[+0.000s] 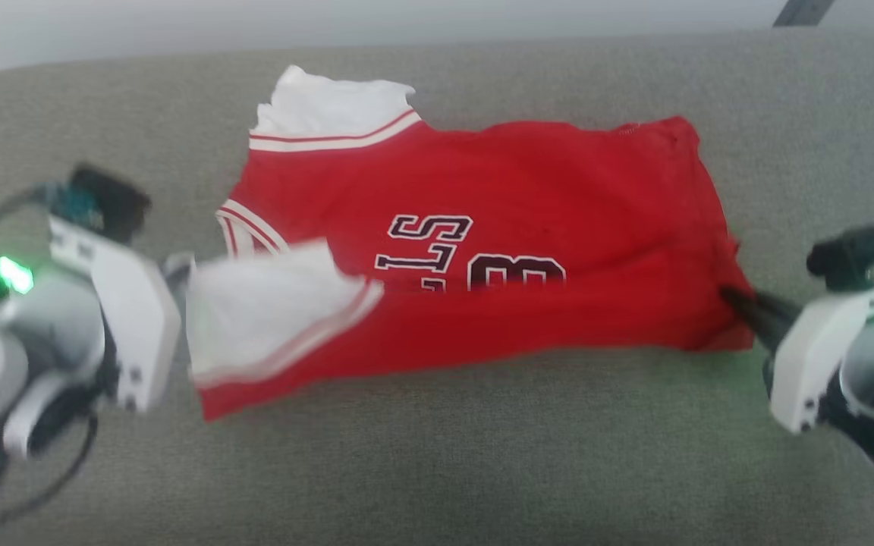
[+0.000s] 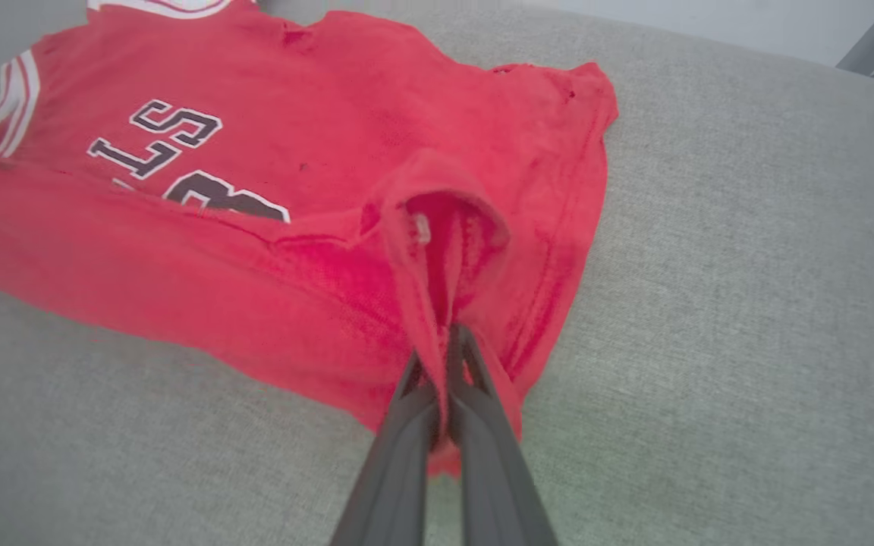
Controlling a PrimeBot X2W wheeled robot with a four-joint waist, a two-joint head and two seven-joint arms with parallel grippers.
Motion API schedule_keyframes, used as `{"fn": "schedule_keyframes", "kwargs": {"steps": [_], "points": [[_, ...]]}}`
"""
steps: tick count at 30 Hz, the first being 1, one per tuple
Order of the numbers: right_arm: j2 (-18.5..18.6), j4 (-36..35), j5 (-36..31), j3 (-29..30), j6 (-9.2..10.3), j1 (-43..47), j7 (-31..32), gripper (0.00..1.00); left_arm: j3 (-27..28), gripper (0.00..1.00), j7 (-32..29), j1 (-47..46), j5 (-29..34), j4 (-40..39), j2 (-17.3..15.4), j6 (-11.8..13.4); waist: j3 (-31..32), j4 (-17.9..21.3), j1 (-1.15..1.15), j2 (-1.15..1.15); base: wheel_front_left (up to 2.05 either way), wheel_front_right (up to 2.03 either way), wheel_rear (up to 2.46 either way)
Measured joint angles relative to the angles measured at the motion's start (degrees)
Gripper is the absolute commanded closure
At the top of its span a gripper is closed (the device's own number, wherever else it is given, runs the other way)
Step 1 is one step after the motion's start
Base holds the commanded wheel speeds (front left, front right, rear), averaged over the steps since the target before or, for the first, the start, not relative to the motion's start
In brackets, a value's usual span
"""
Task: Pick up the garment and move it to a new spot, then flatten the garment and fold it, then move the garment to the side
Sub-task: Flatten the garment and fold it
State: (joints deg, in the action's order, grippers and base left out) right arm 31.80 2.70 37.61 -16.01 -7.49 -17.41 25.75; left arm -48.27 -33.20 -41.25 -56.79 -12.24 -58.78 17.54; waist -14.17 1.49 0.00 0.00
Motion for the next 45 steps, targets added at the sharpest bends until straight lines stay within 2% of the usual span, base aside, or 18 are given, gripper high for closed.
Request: {"fn": "schedule_keyframes", "kwargs": {"steps": [12,17,20,21,22,23,24,25,26,27,35,41,45], "points": [[-6.8,12.61,-6.23,-0.88,0.0,-12.97,-0.35,1.0,-2.57,1.0,2.32,-16.13,5.0,28.26,14.24,-14.24,-5.77,2.1,0.0,0.0,0.0,0.0,0.0],[-9.12,17.37,-6.41,-2.76,0.0,-15.61,0.01,1.0,-4.14,1.0,3.7,-18.16,5.52,39.79,19.24,-18.78,-7.32,2.75,0.0,0.0,0.0,0.0,0.0],[-9.58,19.26,-6.14,-3.86,0.0,-17.04,-0.1,1.0,-4.58,1.0,3.88,-18.72,4.9,46.02,21.76,-20.48,-7.69,2.98,0.0,0.0,0.0,0.0,0.0],[-9.7,19.81,-5.92,-4.16,0.0,-17.5,-0.23,0.9,-4.43,1.0,3.66,-18.77,3.97,48.15,22.54,-20.79,-7.74,3.02,0.0,0.0,0.0,0.0,0.0],[-9.78,20.24,-5.91,-4.44,0.0,-17.85,-0.43,0.73,-4.42,0.98,3.24,-18.8,3.54,49.86,23.18,-20.94,-7.73,3.04,0.0,0.0,0.0,0.0,0.0],[-9.81,20.65,-5.86,-4.72,0.0,-18.21,-0.47,0.51,-4.43,0.76,2.78,-18.94,3.19,51.24,23.72,-21.35,-7.69,3.05,0.0,0.0,0.0,0.0,0.0],[-9.82,21.08,-5.79,-5.22,0.0,-18.62,-0.46,0.12,-4.26,0.65,2.54,-19.31,2.74,52.61,24.25,-21.56,-7.62,3.05,0.0,0.0,0.0,0.0,0.0],[-9.79,21.43,-5.44,-5.68,0.0,-19.01,-0.44,0.0,-4.13,0.35,2.44,-19.8,2.47,53.79,24.74,-21.6,-7.52,3.03,0.0,0.0,0.0,0.0,0.0],[-9.72,21.71,-5.2,-5.87,0.0,-19.34,-0.45,0.0,-4.21,0.04,2.24,-20.17,2.41,54.65,25.06,-21.93,-7.36,2.99,0.0,0.0,0.0,0.0,0.0],[-9.66,21.86,-4.91,-5.92,0.0,-19.57,-0.46,0.0,-3.9,0.0,1.87,-20.24,1.99,55.59,25.42,-22.07,-7.17,2.94,0.0,0.0,0.0,0.0,0.0],[-8.0,20.74,-4.38,-5.3,0.0,-20.26,-2.82,0.0,-2.69,0.0,-1.23,-22.25,-0.64,58.77,27.57,-20.17,-4.79,1.48,0.0,0.0,0.0,0.0,0.0],[-7.45,17.6,-5.58,-0.29,0.0,-17.68,-7.47,0.0,-3.11,0.0,-5.37,-22.12,-1.27,55.98,27.63,-17.57,-2.49,-0.2,0.0,0.0,0.0,0.0,0.0],[-8.7,14.29,-8.88,4.55,0.0,-15.39,-11.55,0.0,-3.65,0.0,-8.5,-20.24,-1.96,51.78,26.64,-15.57,-1.3,-1.15,0.0,0.0,0.0,0.0,0.0]]}}
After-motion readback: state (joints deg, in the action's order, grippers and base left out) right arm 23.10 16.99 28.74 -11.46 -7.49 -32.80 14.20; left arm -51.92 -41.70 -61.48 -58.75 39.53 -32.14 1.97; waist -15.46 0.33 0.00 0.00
